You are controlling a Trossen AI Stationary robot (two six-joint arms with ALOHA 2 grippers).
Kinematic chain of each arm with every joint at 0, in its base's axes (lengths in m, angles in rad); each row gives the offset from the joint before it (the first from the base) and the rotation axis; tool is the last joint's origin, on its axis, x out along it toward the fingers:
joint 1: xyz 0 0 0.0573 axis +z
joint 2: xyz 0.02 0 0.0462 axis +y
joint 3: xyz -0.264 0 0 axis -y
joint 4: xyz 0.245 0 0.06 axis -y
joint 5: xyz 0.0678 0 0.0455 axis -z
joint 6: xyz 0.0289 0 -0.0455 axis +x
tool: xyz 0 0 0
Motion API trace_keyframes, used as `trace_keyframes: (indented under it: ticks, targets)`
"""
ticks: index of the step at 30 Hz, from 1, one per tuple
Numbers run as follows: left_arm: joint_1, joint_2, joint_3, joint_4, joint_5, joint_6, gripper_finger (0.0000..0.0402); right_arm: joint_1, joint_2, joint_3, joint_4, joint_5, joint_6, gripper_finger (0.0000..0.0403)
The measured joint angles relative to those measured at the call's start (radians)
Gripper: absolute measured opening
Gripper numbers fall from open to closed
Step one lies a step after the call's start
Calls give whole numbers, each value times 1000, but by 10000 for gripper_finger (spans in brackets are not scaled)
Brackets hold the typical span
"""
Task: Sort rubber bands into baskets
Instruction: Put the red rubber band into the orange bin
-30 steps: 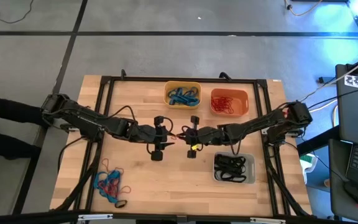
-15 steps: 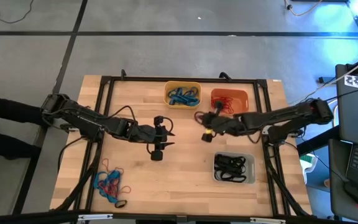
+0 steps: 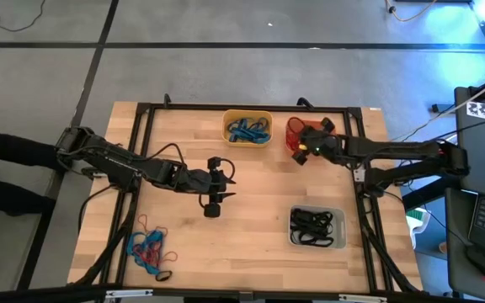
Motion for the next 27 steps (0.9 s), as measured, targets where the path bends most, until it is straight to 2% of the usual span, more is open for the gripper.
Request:
trace_keyframes:
  ticks: [8,16,19,27]
  targets:
    - [1,0,0,0,0,-2,153,-125,16,-96,56,-18,55,7]
    - [-8,0,0,0,0,-46,153,-146,17,-101,61,-63,84,13]
    - [-33,0,0,-1,0,-79,153,-146,17,-101,59,-69,110,42]
    - [-139,0,0,0,-27,-138,153,-144,17,-101,53,-74,164,170]
